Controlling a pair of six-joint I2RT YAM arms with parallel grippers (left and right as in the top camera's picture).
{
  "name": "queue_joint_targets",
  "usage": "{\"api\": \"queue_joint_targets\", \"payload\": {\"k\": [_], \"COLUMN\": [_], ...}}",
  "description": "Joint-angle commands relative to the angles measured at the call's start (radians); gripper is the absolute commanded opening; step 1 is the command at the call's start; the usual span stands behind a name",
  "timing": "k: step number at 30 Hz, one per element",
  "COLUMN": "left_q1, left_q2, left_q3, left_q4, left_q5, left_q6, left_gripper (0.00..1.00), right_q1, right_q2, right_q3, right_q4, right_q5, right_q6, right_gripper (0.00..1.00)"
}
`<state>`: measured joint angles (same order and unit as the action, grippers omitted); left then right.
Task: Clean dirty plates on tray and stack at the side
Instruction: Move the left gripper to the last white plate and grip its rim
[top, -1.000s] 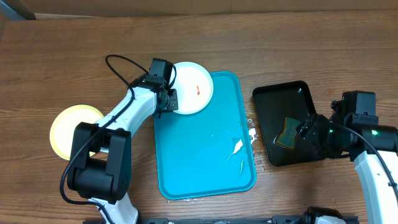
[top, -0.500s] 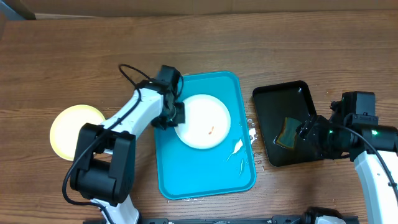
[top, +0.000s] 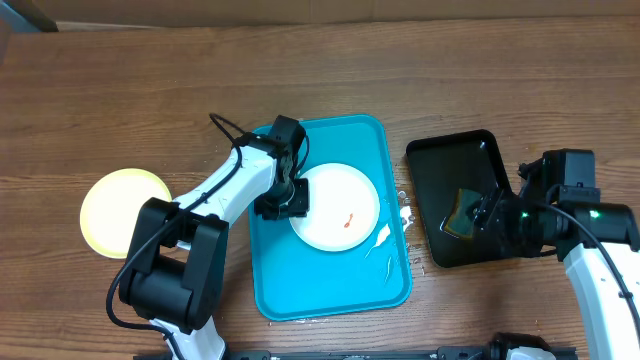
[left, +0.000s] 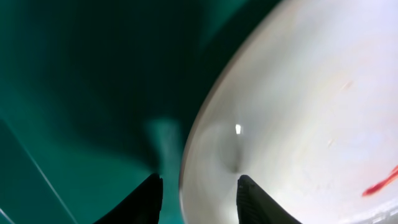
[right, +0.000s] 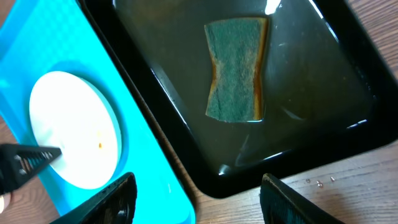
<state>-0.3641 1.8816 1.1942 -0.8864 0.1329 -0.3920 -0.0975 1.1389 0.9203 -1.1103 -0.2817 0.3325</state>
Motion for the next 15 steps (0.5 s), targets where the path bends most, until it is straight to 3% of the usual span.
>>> {"api": "queue_joint_targets", "payload": {"k": [1, 8, 10, 12, 15], "left_q1": [0.003, 0.003, 0.004, 0.005, 0.004], "left_q2": [0.002, 0.021, 0.033, 0.045, 0.047], "left_q3": [0.035, -0.008, -0.01, -0.01, -0.01], "left_q4": [0.081, 0.303, 0.315, 0.298, 0.242], "left_q5": [-0.1, -0.143, -0.143, -0.13, -0.087], "left_q6": [0.172, 0.452, 0.46, 0.455, 0.438], "left_gripper": [0.38, 0.39, 0.26, 0.04, 0.04], "right_q1": [0.005, 0.005, 0.005, 0.005, 0.005], "right_q2": [-0.005, -0.005, -0.005, -0.005, -0.003], "right_q3": [-0.043, -0.062, -0.063, -0.063, -0.063], "right_q4": [0.029, 0.056, 0.056, 0.055, 0.065], "right_q5": [-0.034, -0.095, -0.095, -0.095, -0.095], "right_q6": [-0.042, -0.075, -0.075, -0.075, -0.071], "right_gripper": [0.65, 0.65, 0.64, 0.64, 0.64]}}
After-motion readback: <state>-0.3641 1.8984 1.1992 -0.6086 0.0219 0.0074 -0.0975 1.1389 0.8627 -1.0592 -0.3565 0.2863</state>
